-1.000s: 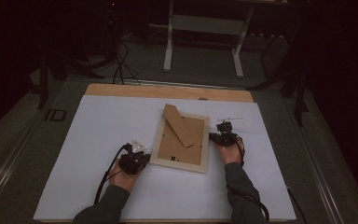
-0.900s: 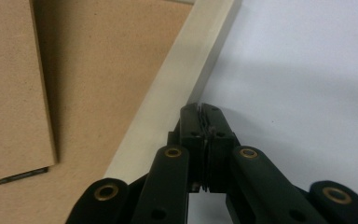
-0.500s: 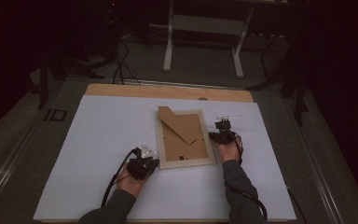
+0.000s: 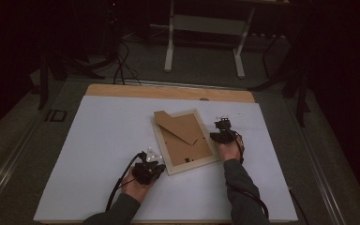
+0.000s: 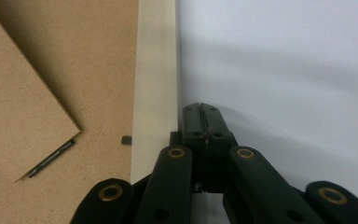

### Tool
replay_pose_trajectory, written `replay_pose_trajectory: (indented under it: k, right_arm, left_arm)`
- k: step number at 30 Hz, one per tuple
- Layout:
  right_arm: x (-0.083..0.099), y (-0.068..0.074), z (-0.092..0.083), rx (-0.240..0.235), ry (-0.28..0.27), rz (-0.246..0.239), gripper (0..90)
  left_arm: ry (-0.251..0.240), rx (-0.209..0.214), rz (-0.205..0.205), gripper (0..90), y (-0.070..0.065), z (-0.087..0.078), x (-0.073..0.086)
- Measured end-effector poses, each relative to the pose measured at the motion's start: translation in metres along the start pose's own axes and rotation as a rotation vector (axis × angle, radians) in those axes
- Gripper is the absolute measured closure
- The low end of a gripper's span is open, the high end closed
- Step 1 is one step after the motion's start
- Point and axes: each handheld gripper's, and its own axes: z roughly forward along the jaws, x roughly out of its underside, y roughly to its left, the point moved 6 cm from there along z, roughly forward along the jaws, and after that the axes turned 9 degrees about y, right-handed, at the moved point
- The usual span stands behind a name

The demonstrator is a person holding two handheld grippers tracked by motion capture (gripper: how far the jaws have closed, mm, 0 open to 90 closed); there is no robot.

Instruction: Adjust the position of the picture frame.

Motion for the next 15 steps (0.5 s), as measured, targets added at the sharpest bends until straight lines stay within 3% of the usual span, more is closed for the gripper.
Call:
replay_pose_trajectory:
  k: [7, 8, 15]
  right_arm:
    - [-0.001, -0.001, 0.0, 0.01, 0.011, 0.0, 90.0]
    - [-0.002, -0.001, 0.0, 0.009, 0.012, 0.001, 90.0]
    - [-0.003, -0.003, 0.0, -0.006, 0.013, 0.023, 90.0]
  left_arm:
    - [0.008, 0.046, 0.016, 90.0, -0.013, 0.002, 0.001]
    - [0.009, 0.073, 0.023, 90.0, -0.019, 0.003, 0.001]
    - [0.019, 0.111, 0.049, 90.0, -0.034, 0.005, 0.001]
